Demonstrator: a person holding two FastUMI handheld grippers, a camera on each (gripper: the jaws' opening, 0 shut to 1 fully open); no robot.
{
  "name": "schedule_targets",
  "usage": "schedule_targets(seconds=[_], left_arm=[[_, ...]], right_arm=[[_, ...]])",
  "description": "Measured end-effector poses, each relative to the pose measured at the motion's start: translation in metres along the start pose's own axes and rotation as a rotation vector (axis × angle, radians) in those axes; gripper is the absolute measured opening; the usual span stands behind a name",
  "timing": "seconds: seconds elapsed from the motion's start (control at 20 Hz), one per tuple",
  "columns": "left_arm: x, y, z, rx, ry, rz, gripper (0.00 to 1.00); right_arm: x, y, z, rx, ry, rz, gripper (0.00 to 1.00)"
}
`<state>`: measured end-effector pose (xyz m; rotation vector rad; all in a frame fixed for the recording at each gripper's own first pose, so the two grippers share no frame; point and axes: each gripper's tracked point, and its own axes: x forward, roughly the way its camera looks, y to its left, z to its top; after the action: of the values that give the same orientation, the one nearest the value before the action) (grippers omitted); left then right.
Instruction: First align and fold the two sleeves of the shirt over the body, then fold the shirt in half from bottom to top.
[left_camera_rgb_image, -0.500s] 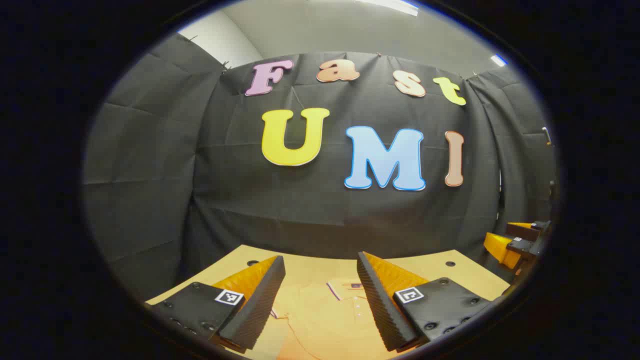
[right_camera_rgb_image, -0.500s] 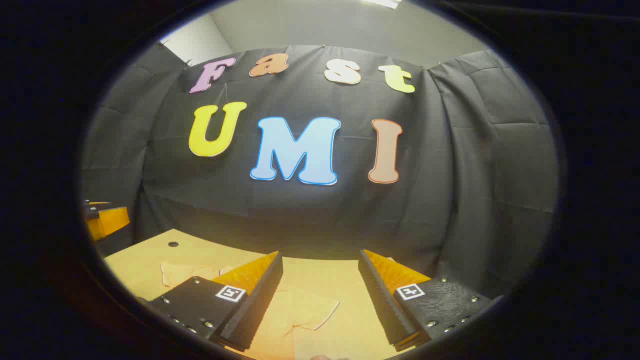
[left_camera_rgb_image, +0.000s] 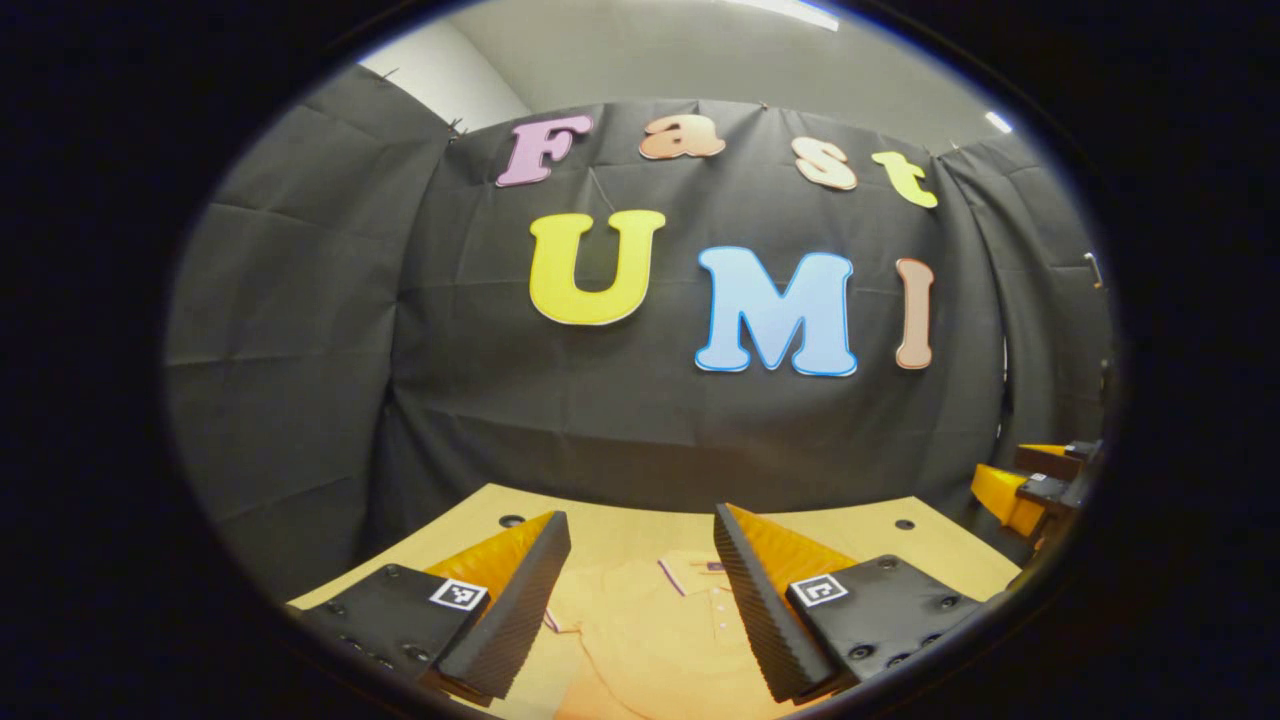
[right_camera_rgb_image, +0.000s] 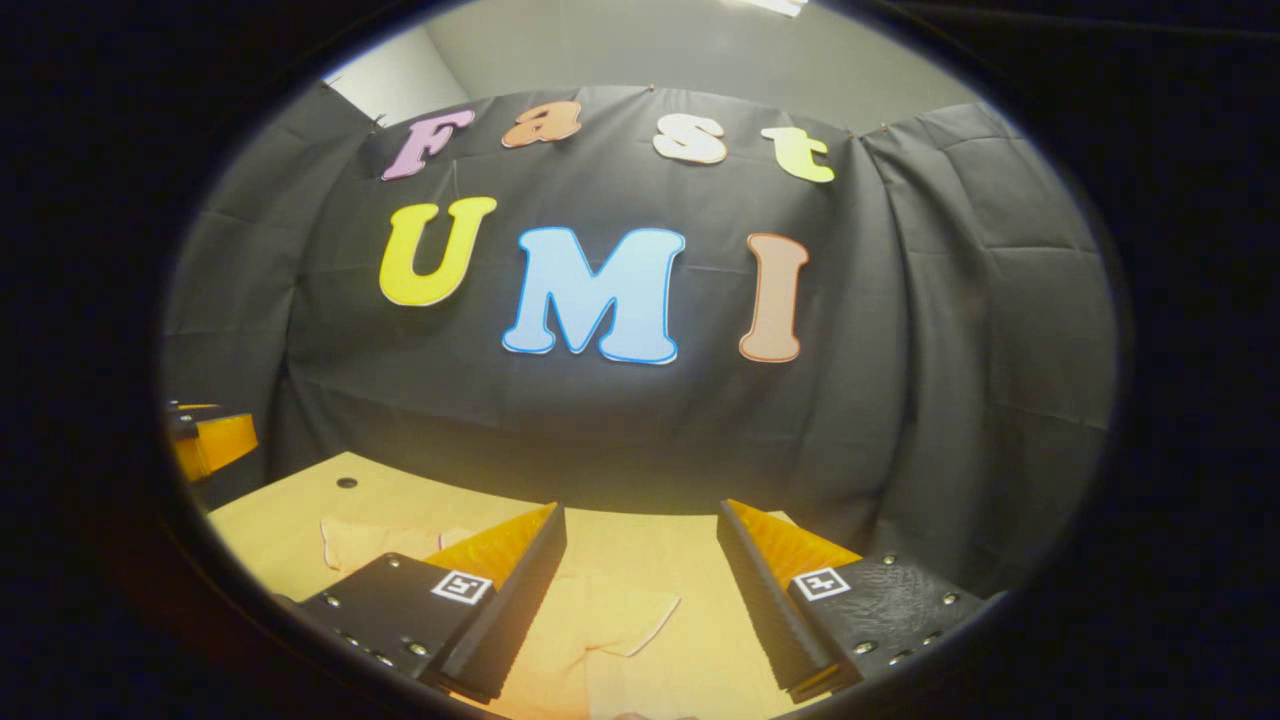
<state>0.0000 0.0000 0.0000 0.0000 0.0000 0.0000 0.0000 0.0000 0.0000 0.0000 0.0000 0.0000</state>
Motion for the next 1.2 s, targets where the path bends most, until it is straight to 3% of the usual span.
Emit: schedule_targets(seconds=[0.15, 0.3, 0.35, 0.75, 1.2], left_arm=[[0.0, 0.0, 0.0, 0.0, 0.0, 0.0, 0.94], [-0.001, 0.002, -0.003, 0.008, 0.022, 0.007, 0.93], [-0.001, 0.003, -0.004, 0.014, 0.027, 0.011, 0.93], [0.005, 0.008, -0.011, 0.014, 0.038, 0.059, 0.94], [-0.014, 0.016, -0.028, 0.01, 0.051, 0.104, 0.94]], right_arm=[[0.0, 0.0, 0.0, 0.0, 0.0, 0.0, 0.94], [0.002, 0.0, -0.007, 0.011, 0.048, 0.004, 0.94], [0.002, 0.0, -0.02, 0.022, 0.11, 0.011, 0.94], [0.054, -0.004, -0.062, 0.036, 0.205, 0.021, 0.94], [0.116, -0.013, -0.158, 0.001, 0.439, 0.028, 0.94]])
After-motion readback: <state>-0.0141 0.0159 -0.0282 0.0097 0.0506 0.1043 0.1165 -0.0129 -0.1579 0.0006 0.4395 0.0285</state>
